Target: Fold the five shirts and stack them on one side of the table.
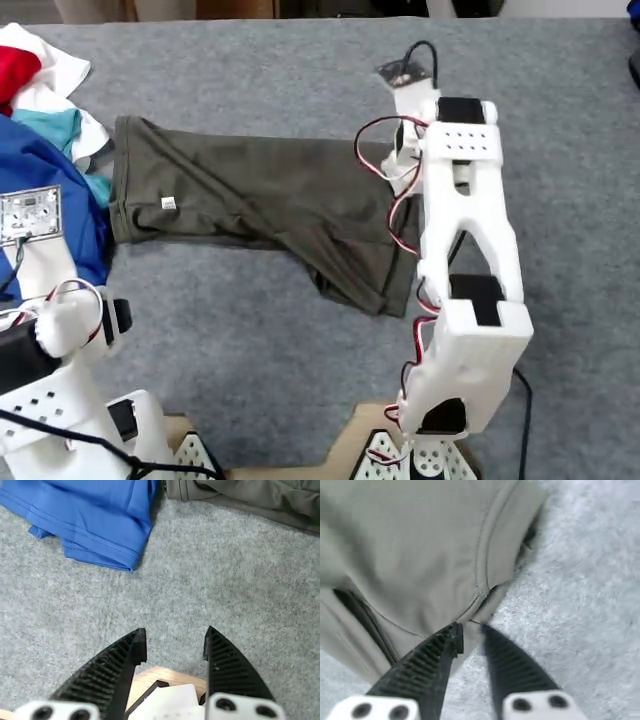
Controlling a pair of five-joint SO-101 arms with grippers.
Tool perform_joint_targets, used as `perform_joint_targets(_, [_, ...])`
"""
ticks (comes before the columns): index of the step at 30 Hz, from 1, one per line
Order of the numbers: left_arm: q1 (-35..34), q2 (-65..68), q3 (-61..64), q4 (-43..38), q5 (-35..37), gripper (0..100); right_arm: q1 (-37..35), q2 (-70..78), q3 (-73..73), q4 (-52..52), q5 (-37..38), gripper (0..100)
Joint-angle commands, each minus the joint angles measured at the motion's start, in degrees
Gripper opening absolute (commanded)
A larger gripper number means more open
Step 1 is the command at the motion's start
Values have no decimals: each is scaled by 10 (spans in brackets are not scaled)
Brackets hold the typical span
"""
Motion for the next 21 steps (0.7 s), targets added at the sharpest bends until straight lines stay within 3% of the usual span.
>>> perform_joint_targets(1, [-8, -3, 1, 4, -3, 201, -3, 20, -51, 19, -19, 144])
perform_joint_targets(6, [-8, -5, 1, 4, -4, 201, -11, 88, -97, 28, -31, 104])
perform_joint_targets(21, [-8, -5, 3, 4, -3, 201, 3, 227, -208, 27, -47, 103])
